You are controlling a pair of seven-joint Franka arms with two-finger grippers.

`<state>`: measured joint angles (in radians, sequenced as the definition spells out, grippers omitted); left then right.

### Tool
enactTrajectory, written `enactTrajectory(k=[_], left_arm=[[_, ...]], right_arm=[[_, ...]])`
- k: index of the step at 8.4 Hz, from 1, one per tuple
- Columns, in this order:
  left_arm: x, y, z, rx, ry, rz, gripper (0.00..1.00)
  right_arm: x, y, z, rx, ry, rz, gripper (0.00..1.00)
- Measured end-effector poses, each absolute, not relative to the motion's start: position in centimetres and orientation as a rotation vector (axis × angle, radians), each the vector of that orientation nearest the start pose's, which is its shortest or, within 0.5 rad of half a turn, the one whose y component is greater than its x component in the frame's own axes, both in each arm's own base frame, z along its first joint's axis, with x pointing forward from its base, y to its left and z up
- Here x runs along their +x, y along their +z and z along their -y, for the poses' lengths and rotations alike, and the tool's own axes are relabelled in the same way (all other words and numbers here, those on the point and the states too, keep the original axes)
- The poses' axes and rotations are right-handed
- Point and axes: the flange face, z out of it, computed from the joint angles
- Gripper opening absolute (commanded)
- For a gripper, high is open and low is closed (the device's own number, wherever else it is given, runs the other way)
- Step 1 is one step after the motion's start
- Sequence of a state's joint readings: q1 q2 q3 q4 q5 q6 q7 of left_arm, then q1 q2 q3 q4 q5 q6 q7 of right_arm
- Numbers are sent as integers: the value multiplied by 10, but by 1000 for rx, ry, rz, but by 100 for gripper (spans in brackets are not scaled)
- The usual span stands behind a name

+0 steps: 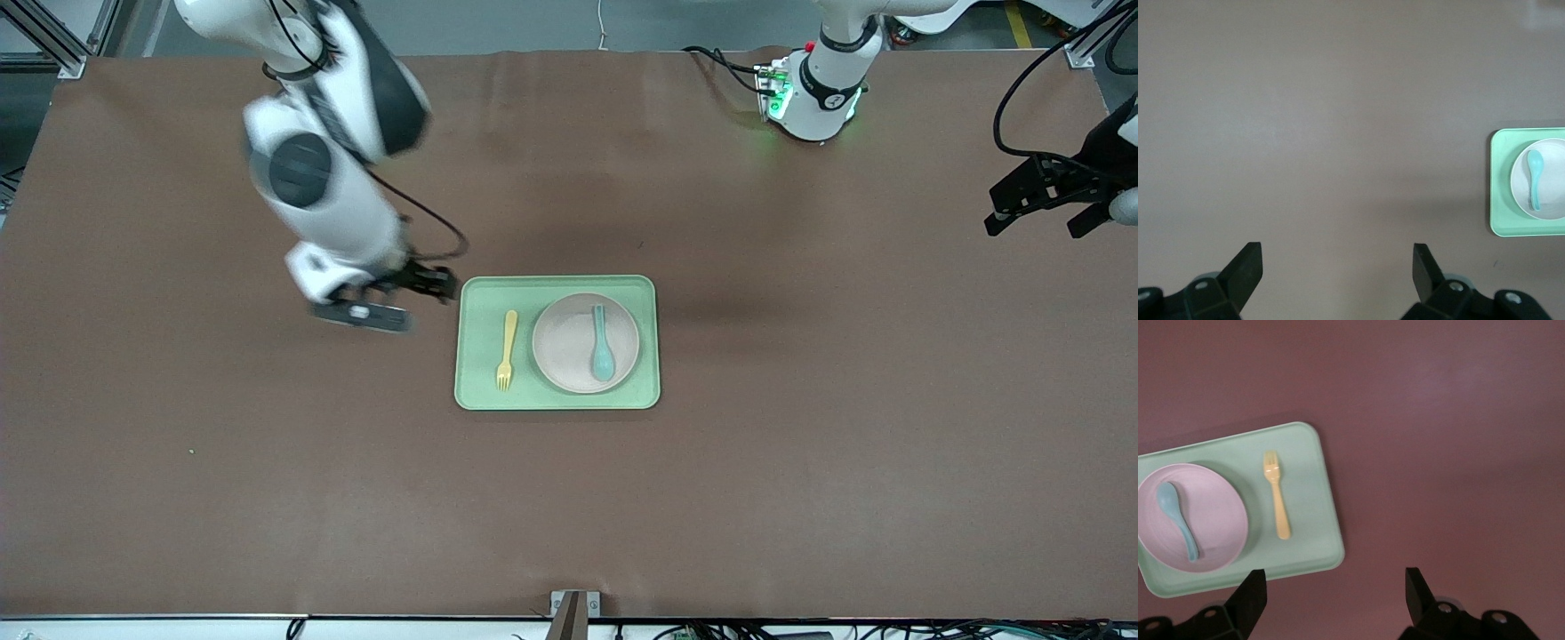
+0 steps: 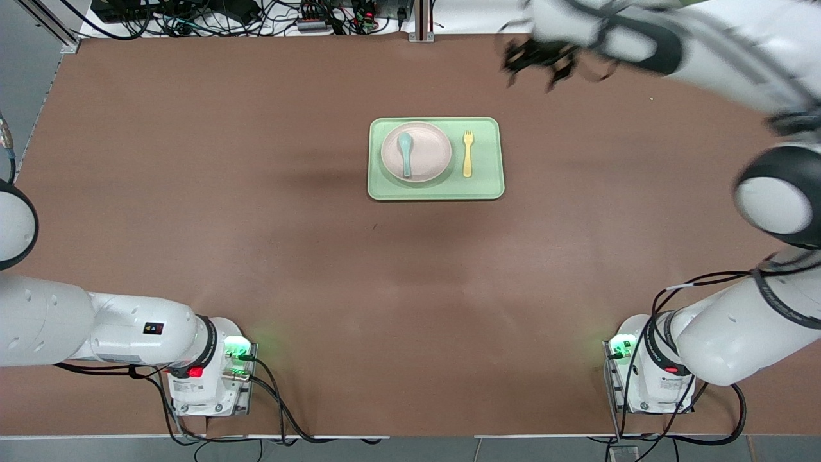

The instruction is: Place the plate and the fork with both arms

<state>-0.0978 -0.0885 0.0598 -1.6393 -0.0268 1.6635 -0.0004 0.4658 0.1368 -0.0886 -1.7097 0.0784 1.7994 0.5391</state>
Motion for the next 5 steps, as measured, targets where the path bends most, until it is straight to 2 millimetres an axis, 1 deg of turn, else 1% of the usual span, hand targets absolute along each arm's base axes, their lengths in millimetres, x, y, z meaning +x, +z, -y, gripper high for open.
enactTrajectory(k=[1, 2, 3, 4, 5], left_arm=[[536, 648, 24, -3170, -176, -66, 99], [537, 647, 30, -3170, -171, -82, 99], [537, 645, 37, -3169, -167, -101, 99], [537, 645, 41, -3169, -166, -109, 99], [537, 645, 41, -3169, -167, -109, 99]], right_arm=[[551, 534, -170, -3083, 124, -239, 94], [546, 558, -114, -3076, 140, -187, 96], [539, 575, -62, -3068, 160, -122, 97], [532, 589, -18, -3056, 179, -49, 97], [526, 601, 14, -3046, 186, 16, 97]])
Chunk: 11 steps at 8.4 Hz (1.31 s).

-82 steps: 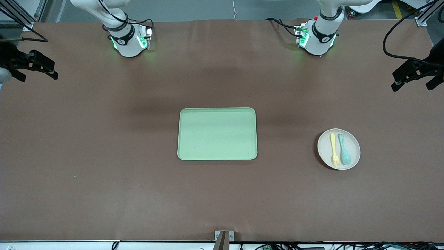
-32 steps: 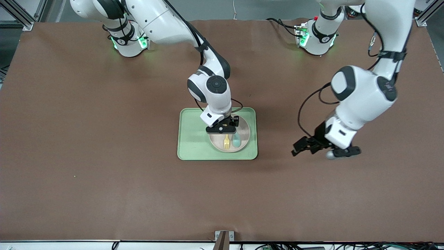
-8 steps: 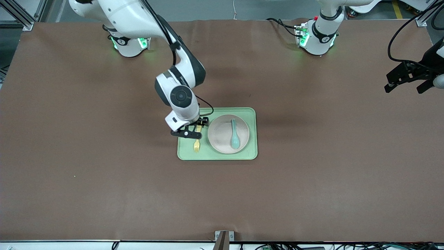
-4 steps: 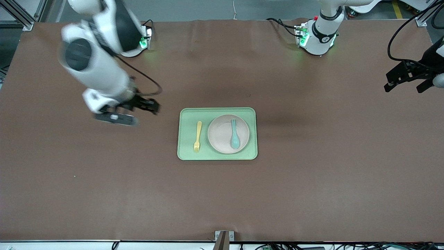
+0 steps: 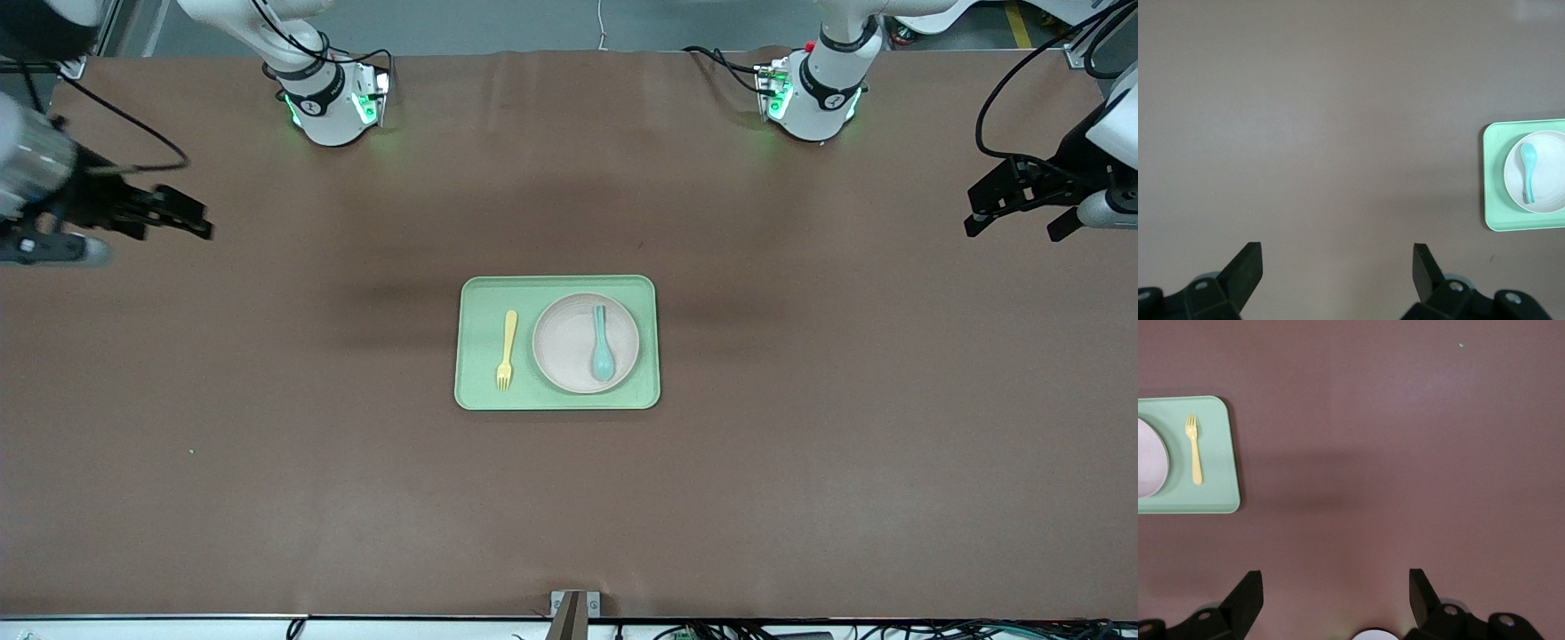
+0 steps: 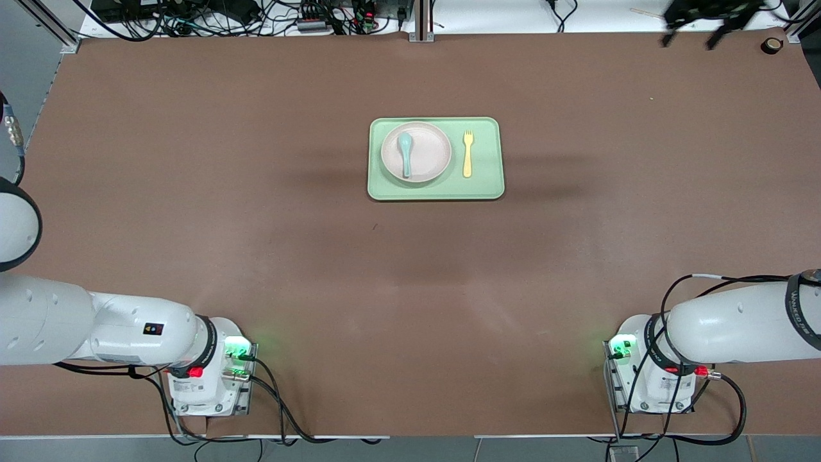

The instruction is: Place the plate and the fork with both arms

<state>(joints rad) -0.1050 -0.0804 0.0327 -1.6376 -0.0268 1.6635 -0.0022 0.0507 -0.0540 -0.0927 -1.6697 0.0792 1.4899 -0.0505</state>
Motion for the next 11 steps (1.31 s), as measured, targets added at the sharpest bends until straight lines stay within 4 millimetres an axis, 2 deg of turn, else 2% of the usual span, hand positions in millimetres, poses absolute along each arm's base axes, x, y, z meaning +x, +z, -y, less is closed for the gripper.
enactTrajectory(k=[1, 2, 4, 6, 9, 11], left_arm=[[537, 646, 40, -3169, -169, -107, 99], [537, 646, 40, -3169, -170, -106, 99], [537, 647, 40, -3169, -172, -106, 99], [537, 647, 39, -3169, -171, -105, 99], [537, 647, 39, -3169, -171, -104, 99], [537, 647, 39, -3169, -172, -104, 99]], right_arm=[[523, 609, 34, -3039, 187, 60, 97], [521, 615, 45, -3037, 183, 79, 97], [517, 625, 55, -3079, 200, 149, 99], [513, 649, 68, -3095, 141, 190, 99], [512, 686, 57, -3112, 25, 228, 99], [515, 682, 56, -3111, 38, 227, 99]])
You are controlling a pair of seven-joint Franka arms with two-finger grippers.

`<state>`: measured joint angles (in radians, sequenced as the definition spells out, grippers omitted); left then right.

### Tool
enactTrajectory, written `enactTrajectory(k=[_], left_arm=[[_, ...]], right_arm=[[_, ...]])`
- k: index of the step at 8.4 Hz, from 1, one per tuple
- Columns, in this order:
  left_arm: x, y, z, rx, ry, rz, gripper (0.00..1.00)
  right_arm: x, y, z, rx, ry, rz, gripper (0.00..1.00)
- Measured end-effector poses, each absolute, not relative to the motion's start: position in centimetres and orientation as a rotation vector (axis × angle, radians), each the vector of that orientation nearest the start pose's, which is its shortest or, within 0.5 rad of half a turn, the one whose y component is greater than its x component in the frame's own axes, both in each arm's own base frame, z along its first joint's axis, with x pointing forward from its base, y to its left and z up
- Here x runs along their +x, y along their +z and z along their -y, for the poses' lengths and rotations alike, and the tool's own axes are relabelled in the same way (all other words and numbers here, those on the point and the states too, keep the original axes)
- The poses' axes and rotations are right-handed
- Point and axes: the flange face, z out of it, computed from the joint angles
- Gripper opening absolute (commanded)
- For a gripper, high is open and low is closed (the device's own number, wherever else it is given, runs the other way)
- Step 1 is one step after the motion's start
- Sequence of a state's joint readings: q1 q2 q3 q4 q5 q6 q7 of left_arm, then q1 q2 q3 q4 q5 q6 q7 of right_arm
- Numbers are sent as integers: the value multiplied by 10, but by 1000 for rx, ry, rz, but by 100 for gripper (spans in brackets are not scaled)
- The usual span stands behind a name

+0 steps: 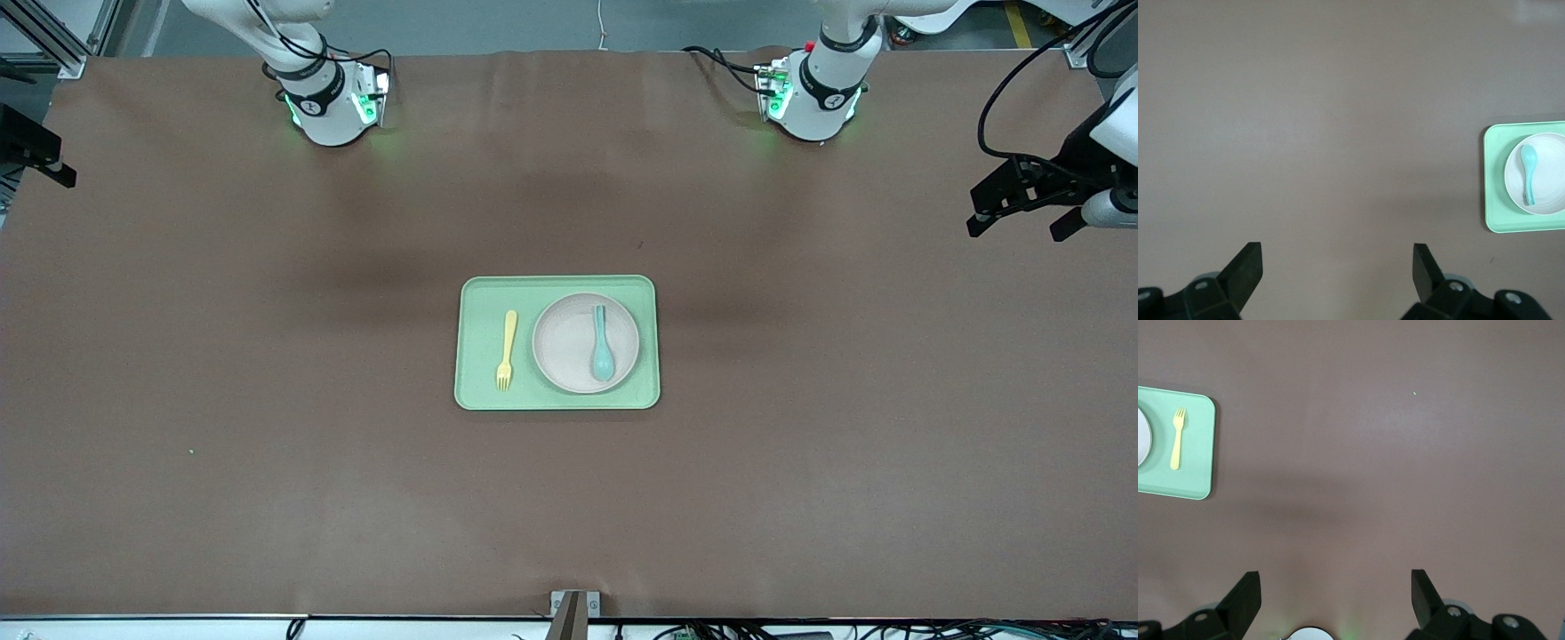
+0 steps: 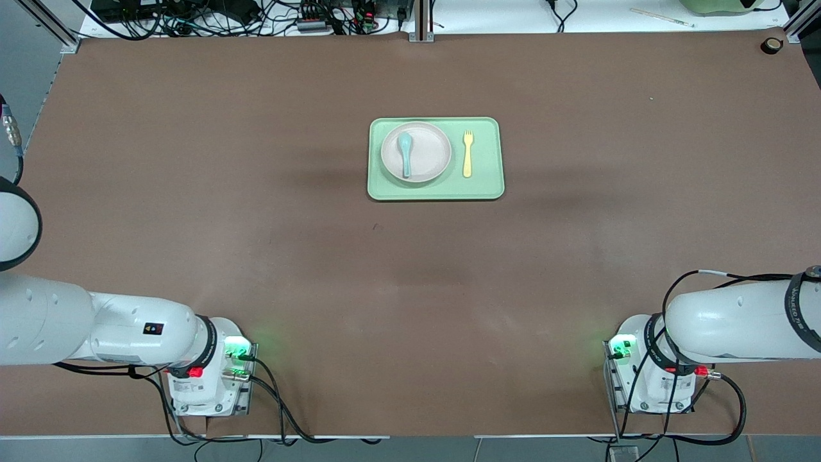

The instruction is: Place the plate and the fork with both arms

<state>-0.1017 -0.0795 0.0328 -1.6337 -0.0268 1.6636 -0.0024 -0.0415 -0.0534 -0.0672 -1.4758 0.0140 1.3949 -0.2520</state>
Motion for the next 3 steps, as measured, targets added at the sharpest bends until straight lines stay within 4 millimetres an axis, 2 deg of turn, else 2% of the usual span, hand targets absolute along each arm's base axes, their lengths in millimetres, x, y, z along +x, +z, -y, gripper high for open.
enactTrajectory(k=[3], left_arm=[[538, 647, 39, -3169, -173, -104, 99]], right_arm=[[521, 676, 35, -3114, 56, 199, 99]])
